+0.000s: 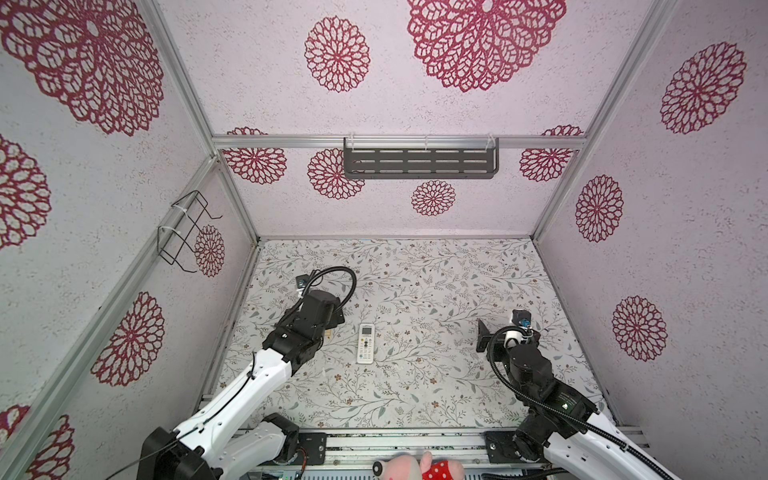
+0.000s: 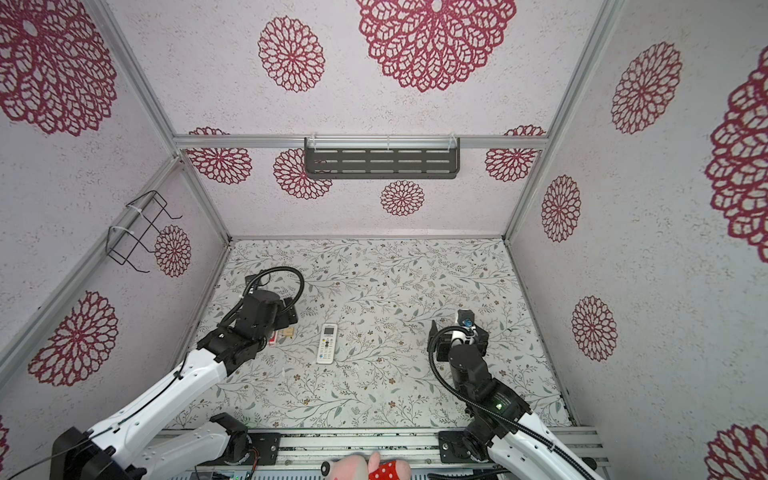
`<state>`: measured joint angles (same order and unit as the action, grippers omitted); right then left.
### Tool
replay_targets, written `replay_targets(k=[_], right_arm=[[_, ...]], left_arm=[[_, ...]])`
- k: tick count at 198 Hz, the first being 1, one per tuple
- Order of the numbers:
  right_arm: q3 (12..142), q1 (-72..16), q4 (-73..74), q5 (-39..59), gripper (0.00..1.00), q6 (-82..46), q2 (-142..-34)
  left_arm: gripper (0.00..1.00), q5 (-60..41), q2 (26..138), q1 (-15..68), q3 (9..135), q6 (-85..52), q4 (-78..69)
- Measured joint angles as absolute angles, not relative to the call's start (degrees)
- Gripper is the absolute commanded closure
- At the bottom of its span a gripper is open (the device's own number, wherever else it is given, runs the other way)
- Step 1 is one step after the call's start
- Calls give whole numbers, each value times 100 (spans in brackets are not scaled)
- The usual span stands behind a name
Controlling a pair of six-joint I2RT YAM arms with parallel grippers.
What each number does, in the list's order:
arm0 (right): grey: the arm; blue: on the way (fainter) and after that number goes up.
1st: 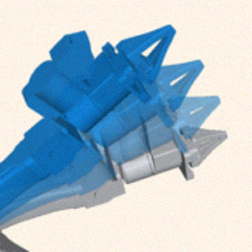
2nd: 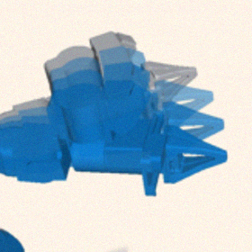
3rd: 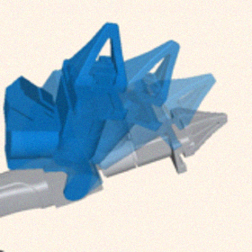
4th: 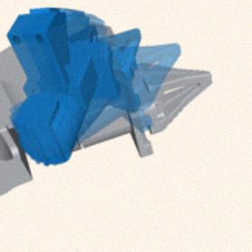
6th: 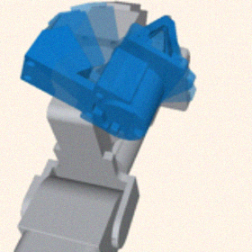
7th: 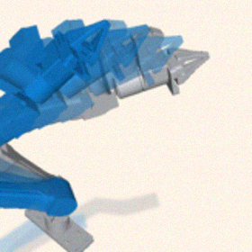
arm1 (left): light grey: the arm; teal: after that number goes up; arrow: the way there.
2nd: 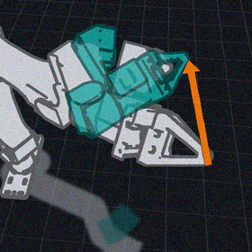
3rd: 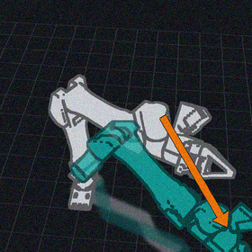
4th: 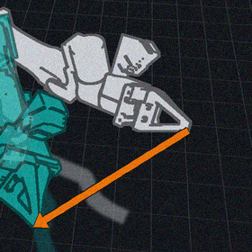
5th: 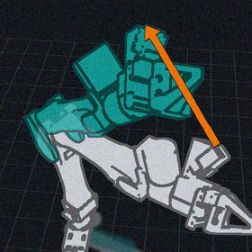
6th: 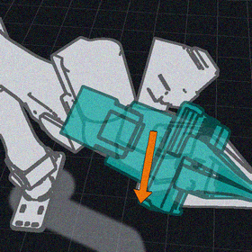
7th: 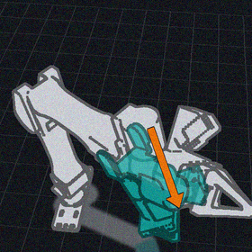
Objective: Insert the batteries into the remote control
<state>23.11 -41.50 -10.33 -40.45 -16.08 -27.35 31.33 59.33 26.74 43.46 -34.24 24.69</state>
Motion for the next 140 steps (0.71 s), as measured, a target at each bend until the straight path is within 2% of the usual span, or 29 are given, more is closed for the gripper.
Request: replay_targets(k=[47, 73, 103, 140], right_arm=[[1835, -3295, -110, -4685, 1, -1608, -3610], [1516, -2720, 596, -4484, 1, -1450, -4169], [1396, -2165, 1479, -4200, 1, -1186, -4650], [788, -1848, 3148, -3868, 1, -668, -4906]], left_arm=[[3, 4351, 5767, 2445, 3743, -2989, 2053], [3, 5065, 5957, 2353, 3452, -2276, 928], [3, 5166, 6650, 2058, 2821, -1203, -832], [3, 4941, 7550, 1450, 2272, -554, -2515]])
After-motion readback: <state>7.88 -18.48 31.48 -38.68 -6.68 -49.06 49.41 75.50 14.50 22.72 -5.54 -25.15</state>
